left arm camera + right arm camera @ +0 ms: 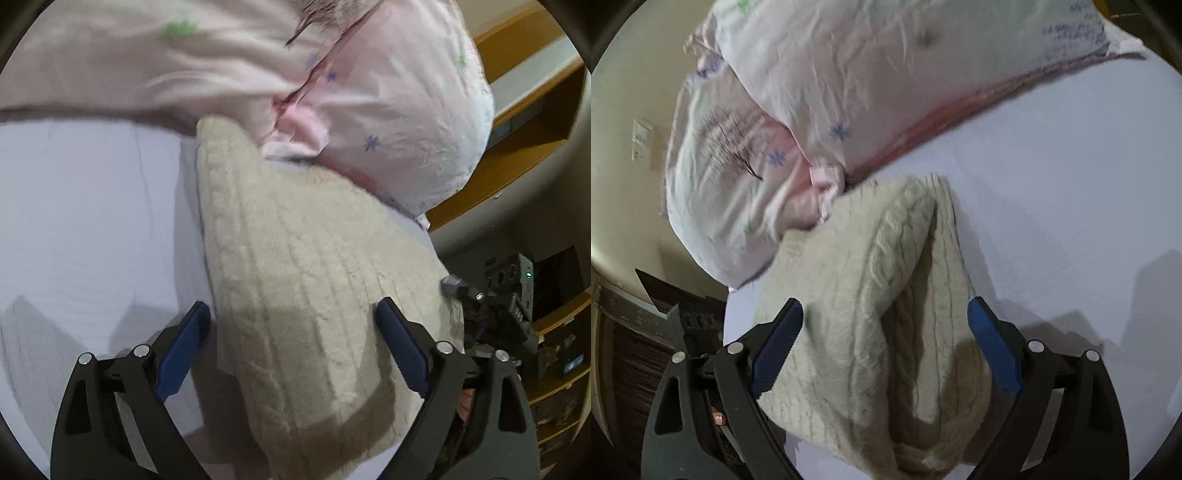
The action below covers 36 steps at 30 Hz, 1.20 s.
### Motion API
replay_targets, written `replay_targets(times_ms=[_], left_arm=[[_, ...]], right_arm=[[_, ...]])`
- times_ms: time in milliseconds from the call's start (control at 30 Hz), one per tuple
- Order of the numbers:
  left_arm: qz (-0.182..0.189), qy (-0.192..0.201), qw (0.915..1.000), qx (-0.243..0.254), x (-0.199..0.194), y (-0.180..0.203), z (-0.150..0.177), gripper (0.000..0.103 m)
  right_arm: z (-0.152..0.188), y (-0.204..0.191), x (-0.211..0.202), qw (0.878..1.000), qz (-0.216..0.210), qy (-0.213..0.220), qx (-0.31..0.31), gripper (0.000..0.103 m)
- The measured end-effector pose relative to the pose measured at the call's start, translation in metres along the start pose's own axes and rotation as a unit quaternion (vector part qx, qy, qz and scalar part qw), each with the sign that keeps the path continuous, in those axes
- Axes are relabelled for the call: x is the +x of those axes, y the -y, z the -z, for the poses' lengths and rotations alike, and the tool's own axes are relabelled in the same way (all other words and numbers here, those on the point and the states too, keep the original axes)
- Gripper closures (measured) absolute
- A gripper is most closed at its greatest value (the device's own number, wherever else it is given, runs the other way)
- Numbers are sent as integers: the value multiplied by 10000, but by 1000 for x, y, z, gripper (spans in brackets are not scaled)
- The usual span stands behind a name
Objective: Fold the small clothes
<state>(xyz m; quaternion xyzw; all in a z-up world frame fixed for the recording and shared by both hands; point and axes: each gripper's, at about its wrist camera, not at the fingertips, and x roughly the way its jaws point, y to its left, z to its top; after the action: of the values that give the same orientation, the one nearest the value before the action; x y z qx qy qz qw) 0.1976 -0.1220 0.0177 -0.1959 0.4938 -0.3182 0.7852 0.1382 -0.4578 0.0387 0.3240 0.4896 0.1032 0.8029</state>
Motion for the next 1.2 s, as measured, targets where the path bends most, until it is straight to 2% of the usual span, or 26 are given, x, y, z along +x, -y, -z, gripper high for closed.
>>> replay_targets(times_ms=[33,67,100,167,200,233,267,333,400,433,500,567,600,667,700,733,800,867,900,933,967,1033,1067,1100,1133,1200], left_arm=[[71,-56,10000,-4,2,0,0,11],[213,-66,9997,-31,4,1,0,11],[335,-107,9994,-65,6,0,0,11],[316,-110,9994,60,8,1,-1,32],[318,-94,9994,95,7,0,-1,39],[391,-54,9992,118,2,-2,-2,56],[528,-39,9985,124,-7,-5,-4,62],[611,57,9977,290,-27,-9,-4,63],[399,367,9959,729,-58,-11,3,63],[261,462,9946,893,-68,-13,6,62],[-237,519,9920,1129,-82,-23,12,57],[-526,425,9924,1024,-89,-35,19,48],[-613,524,9918,990,-96,-38,22,46],[-978,1012,9837,1119,-120,-36,33,32],[-1077,1196,9799,1180,-128,-32,37,28],[-1119,1331,9774,1203,-137,-30,41,24],[-1119,1469,9761,1149,-150,-24,52,21],[-1227,1423,9767,1041,-151,-14,63,12],[-1335,1372,9765,992,-150,-13,69,11],[-1470,1308,9759,942,-150,-12,74,8],[-1696,1190,9745,856,-146,-11,83,4],[-2029,1004,9713,730,-141,-9,95,1],[-2214,892,9690,644,-136,-8,103,1],[-2307,810,9677,608,-133,-8,109,1],[-2377,730,9667,599,-129,-8,113,1],[-2530,600,9633,663,-118,-4,119,1]], right_arm=[[3,3,3,10000,-59,-33,54,21],[5,7,4,9997,-231,-37,113,35],[7,9,6,9987,-503,-20,117,60],[13,6,4,9982,-589,91,32,73],[13,0,4,9981,-587,150,-72,78],[17,-11,2,9974,-622,249,-272,80],[20,-22,1,9959,-722,311,-443,84],[27,-46,0,9904,-1095,356,-771,86],[34,-64,6,9866,-1195,292,-1075,86],[39,-75,17,9858,-1053,191,-1293,85],[48,-91,38,9863,-407,61,-1597,79],[58,-101,33,9820,84,484,-1823,72],[67,-109,21,9748,306,921,-2010,68],[83,-117,1,9640,232,1409,-2243,64],[94,-126,-3,9620,-101,1351,-2371,56],[98,-132,0,9615,-274,1211,-2451,53],[108,-139,18,9636,-334,740,-2549,47],[102,-130,52,9726,238,253,-2300,49],[98,-121,60,9780,223,144,-2068,51],[96,-112,51,9835,-61,280,-1787,52],[97,-113,43,9847,-135,333,-1708,52],[110,-120,23,9812,-35,656,-1817,34],[118,-120,9,9775,55,864,-1923,10],[128,-122,-2,9731,151,1072,-2032,2],[142,-123,-13,9678,298,1276,-2149,2],[167,-119,-23,9600,869,1368,-2282,2]])
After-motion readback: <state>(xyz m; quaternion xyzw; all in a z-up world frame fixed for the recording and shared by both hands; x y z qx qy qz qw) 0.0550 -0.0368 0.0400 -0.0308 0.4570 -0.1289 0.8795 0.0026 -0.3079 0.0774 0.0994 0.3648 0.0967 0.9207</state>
